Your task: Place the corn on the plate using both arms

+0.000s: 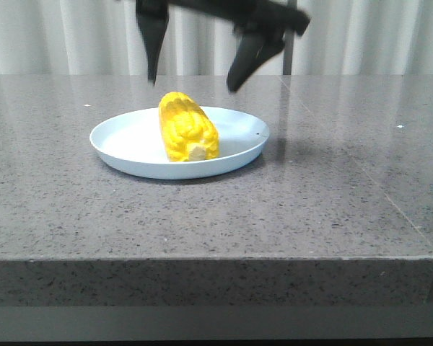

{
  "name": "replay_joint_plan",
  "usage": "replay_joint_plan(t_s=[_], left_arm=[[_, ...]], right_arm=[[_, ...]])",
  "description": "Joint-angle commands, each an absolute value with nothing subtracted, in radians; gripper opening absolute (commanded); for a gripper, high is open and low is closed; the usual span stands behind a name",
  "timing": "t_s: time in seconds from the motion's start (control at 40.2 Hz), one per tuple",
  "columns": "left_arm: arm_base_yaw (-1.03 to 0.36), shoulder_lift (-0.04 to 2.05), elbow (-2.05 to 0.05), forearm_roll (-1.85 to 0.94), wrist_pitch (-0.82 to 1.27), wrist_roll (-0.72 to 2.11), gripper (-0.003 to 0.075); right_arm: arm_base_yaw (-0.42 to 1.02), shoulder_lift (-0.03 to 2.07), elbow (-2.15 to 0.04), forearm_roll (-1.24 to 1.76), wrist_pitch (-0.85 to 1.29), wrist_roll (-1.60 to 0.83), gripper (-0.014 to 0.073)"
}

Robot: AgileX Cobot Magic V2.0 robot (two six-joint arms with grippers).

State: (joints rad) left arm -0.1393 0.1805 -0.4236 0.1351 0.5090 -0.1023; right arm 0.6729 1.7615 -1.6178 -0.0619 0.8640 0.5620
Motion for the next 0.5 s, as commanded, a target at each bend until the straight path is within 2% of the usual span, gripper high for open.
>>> replay_joint_plan(t_s=[0.0,0.05,0.199,0.299,0.373,0.473], left_arm=[[-0.137,0.191,-0.448,0.141,0.43,-0.103,-0.002],[-0.137,0.191,-0.448,0.141,0.43,-0.103,-0.002],[-0.137,0.191,-0.448,0.141,0.43,-0.103,-0.002],[-0.137,0.191,-0.448,0.141,0.43,-0.103,-0.002],[-0.137,0.191,-0.448,0.141,0.43,-0.103,-0.002],[-0.137,0.191,-0.448,0.141,0.43,-0.103,-0.002]], right_arm=[[0.667,1.651,-1.651,-0.098,0.82,0.548,0.0559],[0.667,1.634,-1.651,-0.1,0.821,0.548,0.0494],[0.667,1.591,-1.651,-0.108,0.821,0.548,0.0181],[0.667,1.577,-1.651,-0.129,0.823,0.548,0.002],[0.666,1.573,-1.651,-0.15,0.829,0.548,-0.0076],[0.652,1.571,-1.651,-0.152,0.839,0.548,-0.0064]])
